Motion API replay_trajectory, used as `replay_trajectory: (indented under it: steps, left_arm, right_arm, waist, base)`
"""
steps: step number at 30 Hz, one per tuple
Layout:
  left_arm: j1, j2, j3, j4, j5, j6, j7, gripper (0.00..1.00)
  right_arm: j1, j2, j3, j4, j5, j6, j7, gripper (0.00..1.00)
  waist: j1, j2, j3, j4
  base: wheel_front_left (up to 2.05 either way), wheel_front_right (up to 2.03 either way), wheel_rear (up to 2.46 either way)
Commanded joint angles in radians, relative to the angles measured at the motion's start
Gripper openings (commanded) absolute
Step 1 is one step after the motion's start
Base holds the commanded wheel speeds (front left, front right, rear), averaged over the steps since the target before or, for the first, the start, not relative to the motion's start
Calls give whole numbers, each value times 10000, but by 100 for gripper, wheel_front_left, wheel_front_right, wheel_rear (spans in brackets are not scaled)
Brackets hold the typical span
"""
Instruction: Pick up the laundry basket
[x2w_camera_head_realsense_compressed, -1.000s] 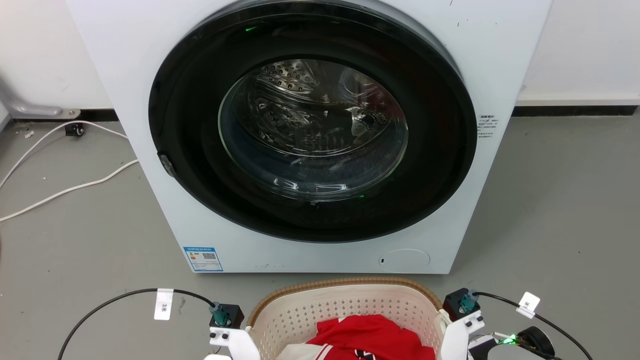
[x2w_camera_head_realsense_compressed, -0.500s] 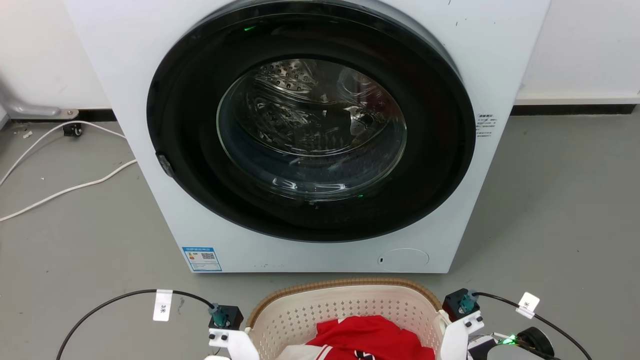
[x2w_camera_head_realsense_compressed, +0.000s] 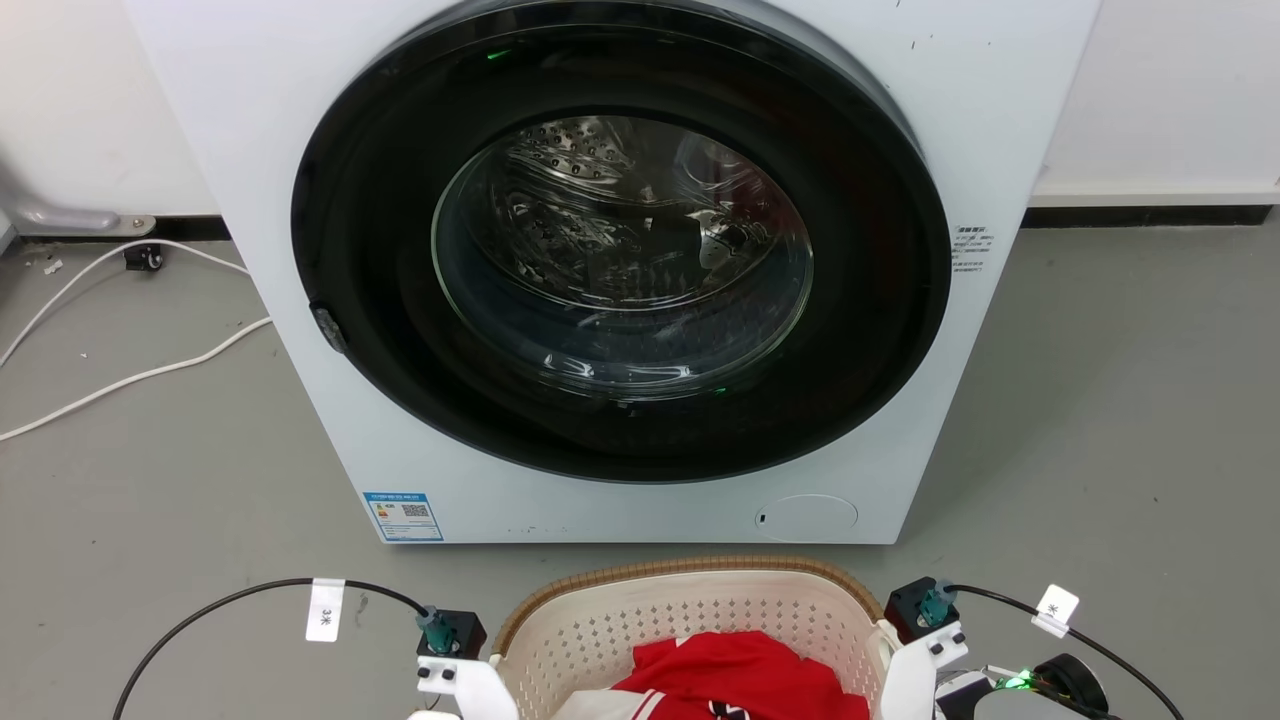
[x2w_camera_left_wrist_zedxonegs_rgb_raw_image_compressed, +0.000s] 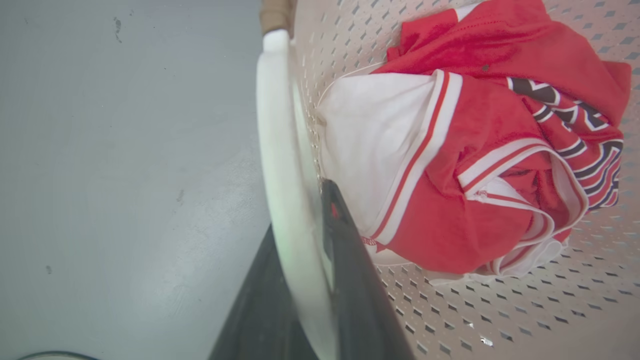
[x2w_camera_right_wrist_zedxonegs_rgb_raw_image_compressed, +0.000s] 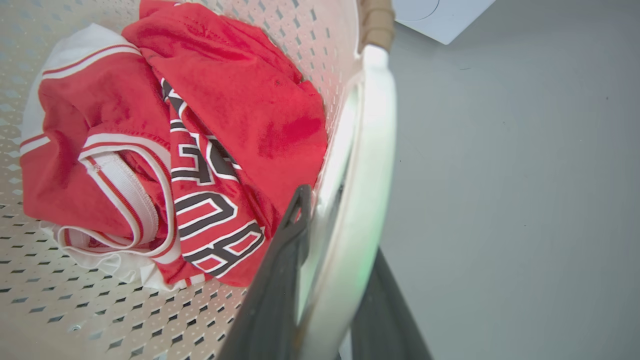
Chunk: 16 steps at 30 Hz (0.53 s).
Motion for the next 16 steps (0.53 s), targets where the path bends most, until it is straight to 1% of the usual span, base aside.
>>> replay_trajectory:
  steps: [1,16]
  left_arm:
    - [-169,-17,-66,-42,-40,-100,-104,0]
    - [-249,3,-304,-18,-287,-100,-153,0]
  right_arm:
    - [-99,91,82,-81,5,120,-47,0]
    - [-145,81,140,-77,77,120,-40,0]
  waist:
    - [0,0,2,3]
    - [0,0,41,7]
  base:
    - [0,0,0]
    - [0,0,0]
